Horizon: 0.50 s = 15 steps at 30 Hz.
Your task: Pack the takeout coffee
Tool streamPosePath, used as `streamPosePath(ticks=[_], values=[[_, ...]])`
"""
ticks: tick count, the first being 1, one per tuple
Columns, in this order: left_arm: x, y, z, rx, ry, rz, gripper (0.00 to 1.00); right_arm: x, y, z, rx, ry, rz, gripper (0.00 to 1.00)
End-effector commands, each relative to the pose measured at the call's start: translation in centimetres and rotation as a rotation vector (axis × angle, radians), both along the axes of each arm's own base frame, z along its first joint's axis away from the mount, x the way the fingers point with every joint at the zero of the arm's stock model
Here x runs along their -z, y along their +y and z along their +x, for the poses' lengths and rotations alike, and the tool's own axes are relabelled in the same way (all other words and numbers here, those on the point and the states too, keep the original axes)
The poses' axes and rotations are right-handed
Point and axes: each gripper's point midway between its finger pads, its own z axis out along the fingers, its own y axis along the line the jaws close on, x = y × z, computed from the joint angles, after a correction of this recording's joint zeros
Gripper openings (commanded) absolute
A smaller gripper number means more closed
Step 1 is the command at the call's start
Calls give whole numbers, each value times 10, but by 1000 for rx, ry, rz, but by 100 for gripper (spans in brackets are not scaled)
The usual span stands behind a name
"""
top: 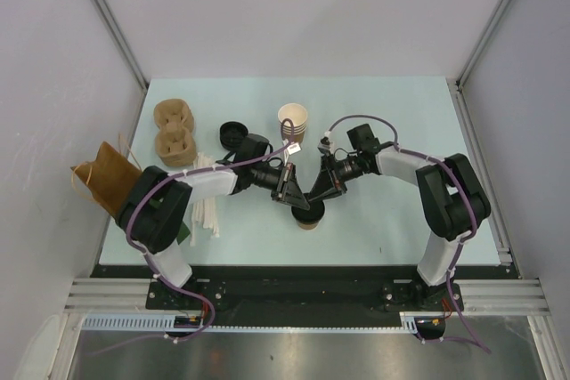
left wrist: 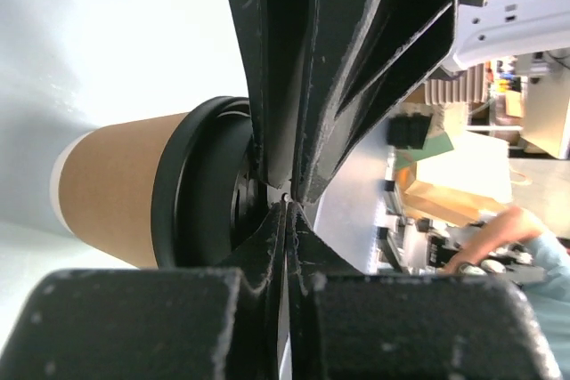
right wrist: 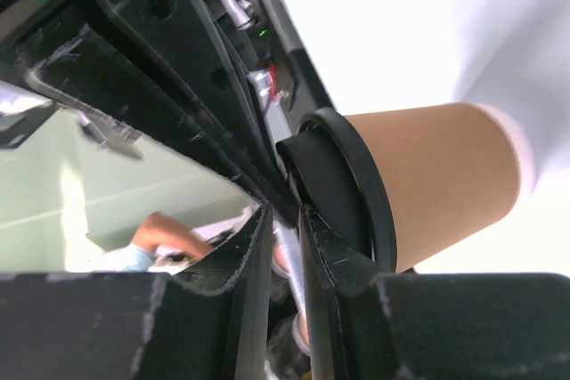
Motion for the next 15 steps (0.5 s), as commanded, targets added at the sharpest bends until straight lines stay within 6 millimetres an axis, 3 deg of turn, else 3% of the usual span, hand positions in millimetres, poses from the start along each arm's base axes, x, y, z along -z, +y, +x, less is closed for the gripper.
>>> streamPosePath(ticks=[1, 9, 12, 15], values=[[13, 0, 13, -22, -21, 28, 2, 18, -2, 8, 9, -26, -61, 24], [39, 9, 4, -44, 15, 93, 2, 55, -23, 5, 24, 13, -202, 22], [41, 9, 5, -46, 23, 101, 1, 54, -25, 6, 30, 14, -207, 22], [29, 4, 8, -27, -3, 60, 4, 42, -18, 7, 24, -14, -165, 22]])
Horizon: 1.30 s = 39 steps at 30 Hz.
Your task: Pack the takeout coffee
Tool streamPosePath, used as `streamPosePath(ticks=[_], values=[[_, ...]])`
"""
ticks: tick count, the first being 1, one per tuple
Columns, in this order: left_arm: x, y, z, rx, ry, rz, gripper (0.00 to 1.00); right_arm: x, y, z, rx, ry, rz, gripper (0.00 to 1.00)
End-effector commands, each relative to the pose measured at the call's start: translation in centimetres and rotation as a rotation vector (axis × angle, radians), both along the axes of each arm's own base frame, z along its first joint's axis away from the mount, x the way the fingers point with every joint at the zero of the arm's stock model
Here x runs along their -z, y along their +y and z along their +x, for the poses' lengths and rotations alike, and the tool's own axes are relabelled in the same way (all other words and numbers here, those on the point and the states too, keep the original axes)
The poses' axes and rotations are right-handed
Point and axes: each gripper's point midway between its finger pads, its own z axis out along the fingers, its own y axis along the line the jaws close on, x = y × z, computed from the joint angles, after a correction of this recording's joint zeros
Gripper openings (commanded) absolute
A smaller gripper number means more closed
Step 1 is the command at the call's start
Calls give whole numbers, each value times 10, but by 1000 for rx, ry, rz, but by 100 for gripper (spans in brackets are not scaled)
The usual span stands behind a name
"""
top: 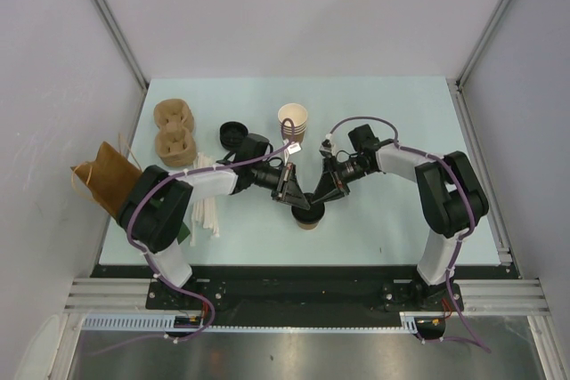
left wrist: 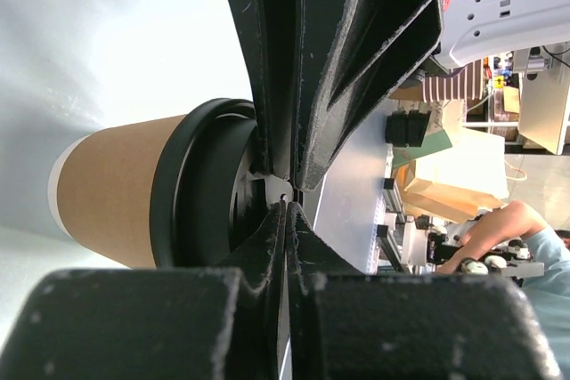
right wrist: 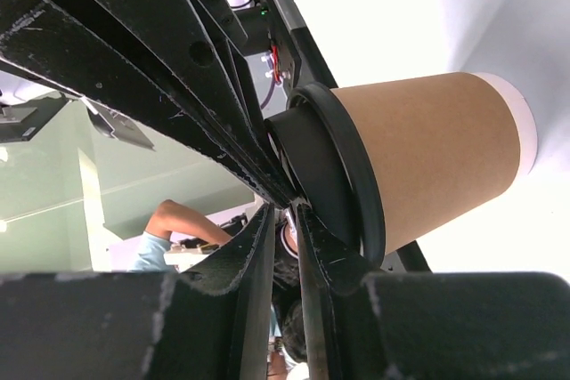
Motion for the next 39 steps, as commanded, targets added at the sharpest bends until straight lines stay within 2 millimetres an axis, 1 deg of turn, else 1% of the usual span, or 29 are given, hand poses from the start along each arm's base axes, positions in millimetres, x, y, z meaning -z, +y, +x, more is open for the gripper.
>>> streamPosePath(ticks=[1, 3, 6, 7, 8, 10, 11, 13, 15, 16, 17, 18, 19, 20, 21, 22, 23, 24, 25, 27, 28, 29, 30, 31, 32, 34, 35, 37, 39], values=[[21, 3, 9, -29, -35, 61, 6, 25, -5, 14, 37, -113, -129, 22], [2, -1, 8, 4, -82, 22, 9, 7, 1, 14, 14, -155, -94, 23], [-25, -4, 4, 34, -147, -19, 17, -26, 9, 15, -9, -234, -41, 23], [-34, -5, 2, 41, -167, -32, 22, -41, 9, 16, -3, -269, -23, 23], [-49, -6, 0, 51, -198, -62, 24, -53, 12, 19, -1, -306, -6, 23], [-66, -6, -3, 65, -218, -90, 28, -75, 13, 20, -7, -362, 26, 24], [-81, -6, -3, 74, -256, -116, 30, -87, 13, 23, -13, -398, 39, 24], [-94, -4, -6, 89, -268, -121, 34, -96, 10, 23, -18, -430, 42, 26], [-113, 0, -7, 96, -330, -124, 38, -105, 6, 28, -14, -504, 44, 27], [-120, 2, -7, 94, -356, -126, 41, -104, 1, 35, 7, -526, 17, 28], [-129, 5, 0, 80, -407, -127, 45, -105, -1, 38, 14, -556, 1, 28], [-136, 10, 1, 56, -427, -112, 54, -107, -3, 44, 15, -604, -17, 28], [-142, 13, 5, 36, -449, -111, 58, -102, -4, 47, 17, -632, -58, 29], [-154, 20, 17, -6, -480, -112, 62, -101, -4, 47, 9, -652, -73, 31], [-164, 25, 21, -34, -513, -116, 73, -103, -3, 50, -3, -693, -81, 34], [-179, 34, 34, -77, -553, -121, 75, -97, -1, 47, -36, -729, -115, 40], [-187, 41, 39, -97, -579, -116, 77, -94, 0, 48, -53, -758, -135, 44], [-198, 47, 42, -112, -607, -126, 83, -91, -1, 54, -81, -833, -168, 51], [-214, 59, 53, -148, -658, -133, 86, -89, 2, 50, -116, -852, -182, 54], [-227, 72, 58, -172, -679, -140, 94, -78, 2, 55, -172, -913, -218, 60], [-240, 85, 63, -201, -705, -151, 95, -78, 3, 56, -198, -934, -230, 61], [-244, 91, 64, -214, -709, -155, 95, -76, 8, 51, -235, -953, -232, 61], [-249, 96, 65, -228, -714, -161, 95, -69, 8, 52, -276, -979, -248, 61], [-253, 104, 64, -242, -701, -176, 95, -68, 11, 52, -298, -995, -249, 61], [-259, 107, 64, -246, -730, -195, 95, -65, 18, 45, -338, -1006, -242, 61], [-257, 111, 63, -265, -704, -204, 95, -56, 22, 44, -393, -1042, -251, 59], [-262, 112, 59, -260, -732, -223, 96, -53, 24, 42, -420, -1058, -245, 57], [-257, 111, 55, -257, -706, -234, 96, -46, 28, 35, -477, -1069, -230, 56], [-259, 112, 51, -251, -718, -244, 96, -41, 30, 32, -534, -1109, -226, 55]])
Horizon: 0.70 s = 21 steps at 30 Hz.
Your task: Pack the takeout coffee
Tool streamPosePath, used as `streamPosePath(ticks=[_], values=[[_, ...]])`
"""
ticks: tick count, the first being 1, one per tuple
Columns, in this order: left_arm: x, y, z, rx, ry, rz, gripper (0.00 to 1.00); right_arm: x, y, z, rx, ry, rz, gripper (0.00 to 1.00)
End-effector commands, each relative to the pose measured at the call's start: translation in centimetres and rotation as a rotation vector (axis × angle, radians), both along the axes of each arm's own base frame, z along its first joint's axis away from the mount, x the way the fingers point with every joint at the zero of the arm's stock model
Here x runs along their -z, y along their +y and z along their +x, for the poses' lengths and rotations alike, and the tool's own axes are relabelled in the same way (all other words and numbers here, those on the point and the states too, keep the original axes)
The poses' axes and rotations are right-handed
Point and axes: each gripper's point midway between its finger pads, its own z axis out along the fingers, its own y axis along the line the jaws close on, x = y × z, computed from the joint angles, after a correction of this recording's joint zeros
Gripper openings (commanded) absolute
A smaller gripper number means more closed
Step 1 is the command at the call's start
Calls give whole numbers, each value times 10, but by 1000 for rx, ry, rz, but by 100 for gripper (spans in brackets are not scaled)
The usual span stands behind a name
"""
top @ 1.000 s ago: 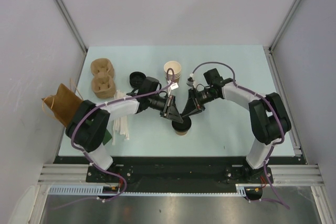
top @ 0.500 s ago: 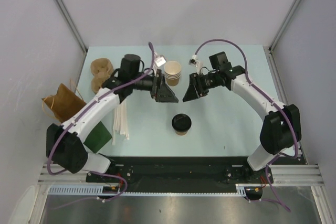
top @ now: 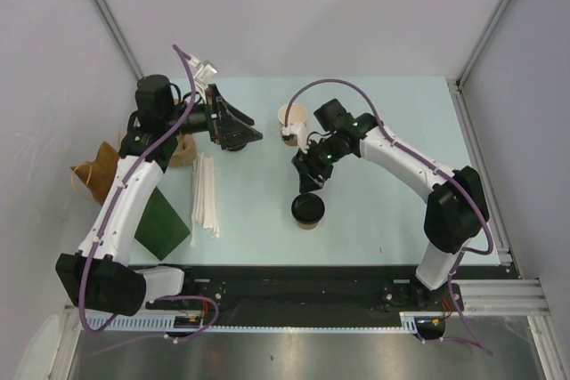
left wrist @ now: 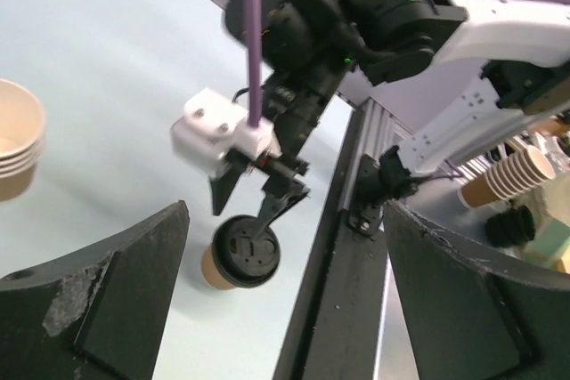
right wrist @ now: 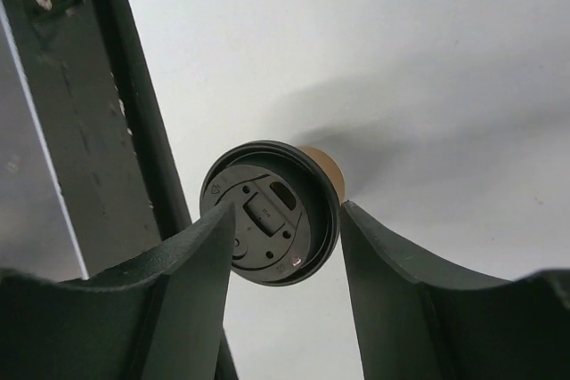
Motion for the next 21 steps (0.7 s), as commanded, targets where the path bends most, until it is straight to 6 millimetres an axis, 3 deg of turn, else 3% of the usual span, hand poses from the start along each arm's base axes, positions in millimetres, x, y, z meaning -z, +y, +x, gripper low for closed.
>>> streamPosePath(ticks=[1, 21], values=[[-11, -1, -19, 63, -36, -41, 96, 5, 4, 1, -143, -127, -43, 55], [-7, -2, -17, 58, -19, -51, 96, 29, 14, 2, -264, -190, -84, 47]])
